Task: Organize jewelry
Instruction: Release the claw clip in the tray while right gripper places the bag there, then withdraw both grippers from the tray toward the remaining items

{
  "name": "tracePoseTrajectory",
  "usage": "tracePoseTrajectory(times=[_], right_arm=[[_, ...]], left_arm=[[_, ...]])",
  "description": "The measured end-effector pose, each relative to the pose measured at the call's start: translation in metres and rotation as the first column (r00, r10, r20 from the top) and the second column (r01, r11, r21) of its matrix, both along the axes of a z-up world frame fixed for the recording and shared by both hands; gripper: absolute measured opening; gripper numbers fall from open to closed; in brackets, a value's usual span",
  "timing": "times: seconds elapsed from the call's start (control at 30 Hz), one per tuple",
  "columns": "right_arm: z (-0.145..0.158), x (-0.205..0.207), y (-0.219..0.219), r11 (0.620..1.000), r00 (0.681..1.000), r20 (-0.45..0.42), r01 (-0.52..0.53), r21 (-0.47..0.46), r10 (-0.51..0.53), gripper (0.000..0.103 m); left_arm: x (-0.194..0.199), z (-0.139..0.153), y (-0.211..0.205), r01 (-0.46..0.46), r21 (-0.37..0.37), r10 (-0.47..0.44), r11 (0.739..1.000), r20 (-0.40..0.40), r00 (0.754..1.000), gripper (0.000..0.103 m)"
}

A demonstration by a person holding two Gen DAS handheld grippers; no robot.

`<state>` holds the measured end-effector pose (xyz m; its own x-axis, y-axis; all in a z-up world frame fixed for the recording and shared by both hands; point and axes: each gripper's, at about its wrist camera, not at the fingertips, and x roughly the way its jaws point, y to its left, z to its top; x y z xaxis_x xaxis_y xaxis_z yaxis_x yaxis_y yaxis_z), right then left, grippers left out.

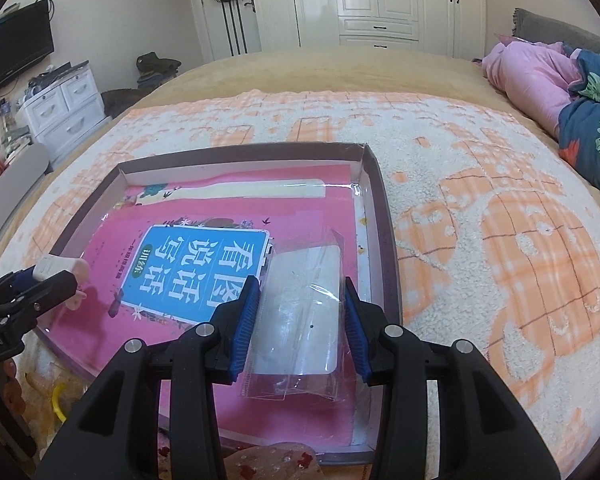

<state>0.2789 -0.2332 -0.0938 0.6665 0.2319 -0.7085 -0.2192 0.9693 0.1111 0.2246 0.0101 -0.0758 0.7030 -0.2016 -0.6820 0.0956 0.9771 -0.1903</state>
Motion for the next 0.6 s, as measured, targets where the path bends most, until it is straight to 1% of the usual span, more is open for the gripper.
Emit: tracePoseTrajectory(times=[0.07, 0.1, 0.2, 0.27, 0.33, 0.37, 0.4, 0.53, 0.6], right_arm=[[0.002, -0.001, 0.0, 1.0, 1.0, 0.006, 0.002, 0.003, -0.002, 0.043], [0.003, -0.002, -0.001, 1.0, 1.0, 0.01, 0.001, 0.006, -0.001, 0.049], [0.008, -0.007, -0.002, 1.0, 0.999, 0.032, 0.002, 0.007, -0.002, 0.052], [0.013, -0.013, -0.004, 1.0, 0.999, 0.052, 0.006, 0.02, -0.007, 0.057], [0.02, -0.022, -0.008, 0.999, 0.997, 0.082, 0.006, 0.034, -0.009, 0.064], [0.022, -0.026, -0.007, 0.999, 0.995, 0.097, 0.007, 0.033, -0.01, 0.065], [0.025, -0.03, -0.008, 0.999, 0.994, 0.112, 0.006, 0.031, -0.01, 0.067], [0.037, -0.052, -0.01, 0.999, 0.984, 0.179, -0.003, 0.04, -0.004, 0.076], [0.042, -0.063, -0.01, 0.999, 0.978, 0.208, -0.012, 0.043, 0.003, 0.078]], left_arm=[[-0.001, 0.0, -0.001, 0.001, 0.0, -0.001, 1.0, -0.001, 1.0, 0.07], [-0.001, 0.0, -0.001, 0.001, 0.0, -0.001, 1.0, -0.001, 1.0, 0.07], [-0.002, 0.0, -0.001, 0.002, 0.003, -0.002, 1.0, 0.0, 1.0, 0.07], [-0.002, 0.0, -0.001, 0.001, 0.003, -0.001, 1.0, -0.001, 1.0, 0.07], [-0.002, 0.001, -0.001, 0.0, 0.001, 0.0, 1.0, 0.004, 1.0, 0.071], [-0.004, 0.002, 0.0, -0.001, 0.0, 0.001, 1.0, 0.01, 1.0, 0.073], [-0.005, 0.004, 0.0, -0.004, 0.001, 0.004, 1.0, 0.016, 1.0, 0.079], [-0.01, 0.012, 0.001, -0.013, 0.006, 0.013, 1.0, 0.044, 0.999, 0.083], [-0.015, 0.017, 0.002, -0.018, 0.004, 0.017, 1.0, 0.061, 0.998, 0.084]])
